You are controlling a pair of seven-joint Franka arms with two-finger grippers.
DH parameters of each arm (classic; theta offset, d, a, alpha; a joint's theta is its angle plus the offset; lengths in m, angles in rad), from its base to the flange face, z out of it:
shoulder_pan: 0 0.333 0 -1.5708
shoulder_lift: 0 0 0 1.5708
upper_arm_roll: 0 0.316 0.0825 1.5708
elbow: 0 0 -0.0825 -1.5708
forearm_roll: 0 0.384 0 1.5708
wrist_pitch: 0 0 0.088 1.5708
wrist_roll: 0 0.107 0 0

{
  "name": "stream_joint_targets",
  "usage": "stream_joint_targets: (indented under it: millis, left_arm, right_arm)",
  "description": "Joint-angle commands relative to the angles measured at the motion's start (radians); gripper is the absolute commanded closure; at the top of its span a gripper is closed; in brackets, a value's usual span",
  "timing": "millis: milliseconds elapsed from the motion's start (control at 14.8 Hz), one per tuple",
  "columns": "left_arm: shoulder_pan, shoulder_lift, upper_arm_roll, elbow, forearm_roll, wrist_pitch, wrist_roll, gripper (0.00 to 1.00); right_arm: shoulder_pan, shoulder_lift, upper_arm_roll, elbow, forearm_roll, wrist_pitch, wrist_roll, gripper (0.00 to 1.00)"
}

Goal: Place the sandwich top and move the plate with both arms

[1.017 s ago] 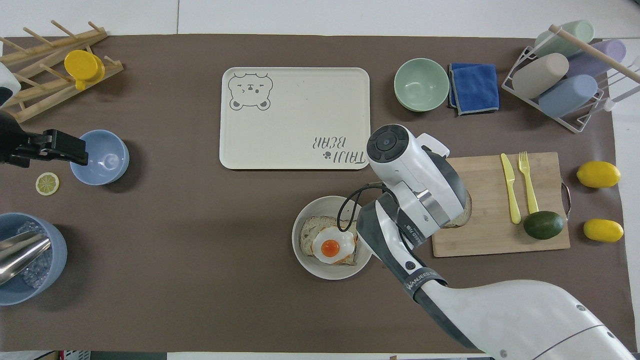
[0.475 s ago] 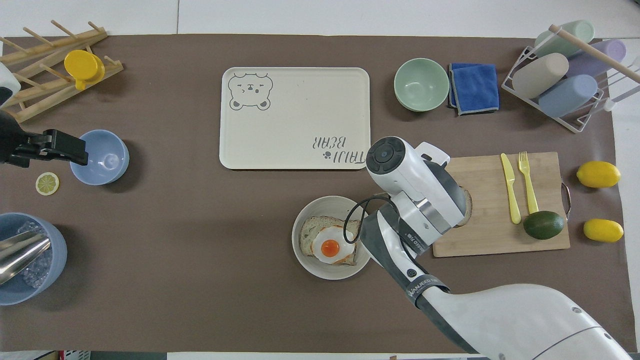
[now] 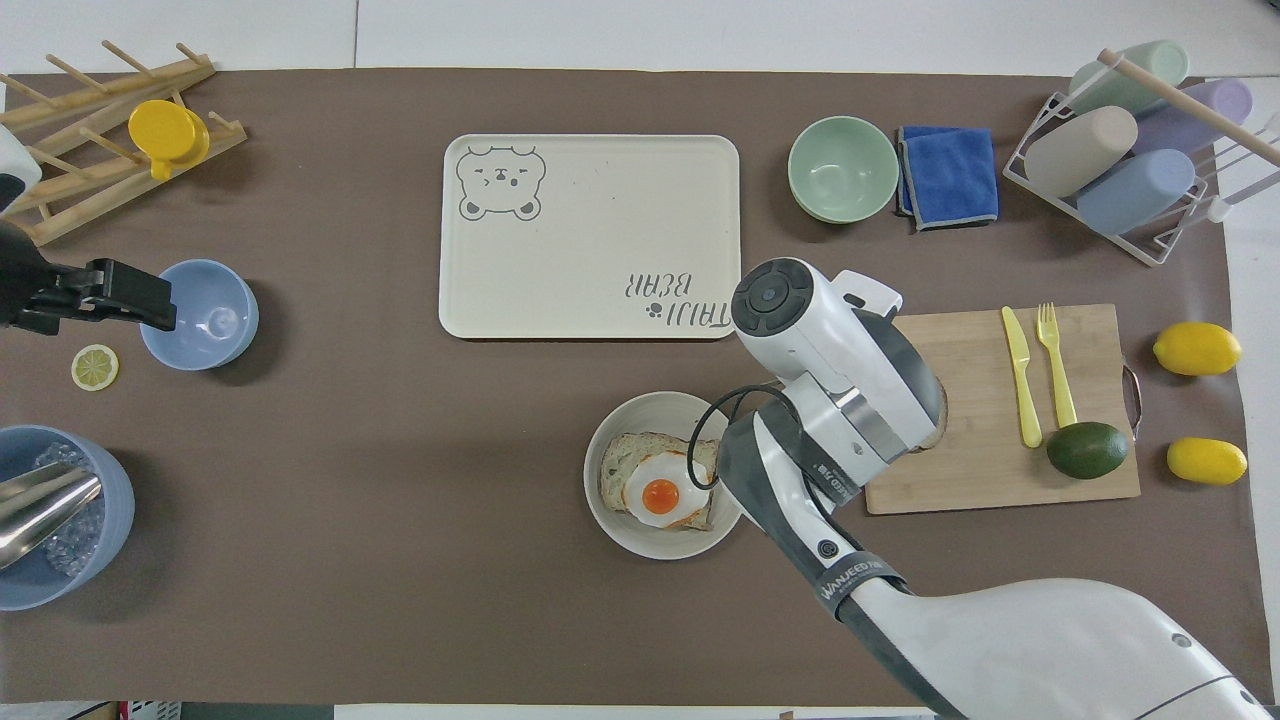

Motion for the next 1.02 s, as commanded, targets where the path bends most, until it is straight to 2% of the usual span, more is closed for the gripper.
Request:
stream_joint_targets:
  millis: [0, 203, 339, 610, 949]
  left_arm:
    - [0.016, -0.026, -0.01, -0.029, 0.008, -0.002, 0.009, 0.0]
    - [0.016, -0.027, -0.011, -0.029, 0.008, -0.002, 0.009, 0.0]
    - [0.016, -0.027, -0.011, -0.029, 0.008, -0.002, 0.009, 0.0]
    - [0.016, -0.027, -0.011, -0.029, 0.008, -0.002, 0.009, 0.0]
    - [0.017, -0.027, -0.01, -0.029, 0.008, -0.002, 0.009, 0.0]
  right_arm:
    - [0.05, 0.001, 0.006, 0.043, -0.011, -0.033, -0.022, 1.0]
    - [0.138, -0.008, 0.057, 0.124, -0.012, -0.09, -0.021, 1.0]
    - [0.229, -0.005, 0.063, 0.166, -0.017, -0.113, -0.008, 1.0]
    - [0.352, 0.01, 0.066, 0.157, 0.002, -0.107, 0.177, 1.0]
    - [0.386, 0.03, 0.066, 0.135, 0.025, -0.042, 0.259, 1.0]
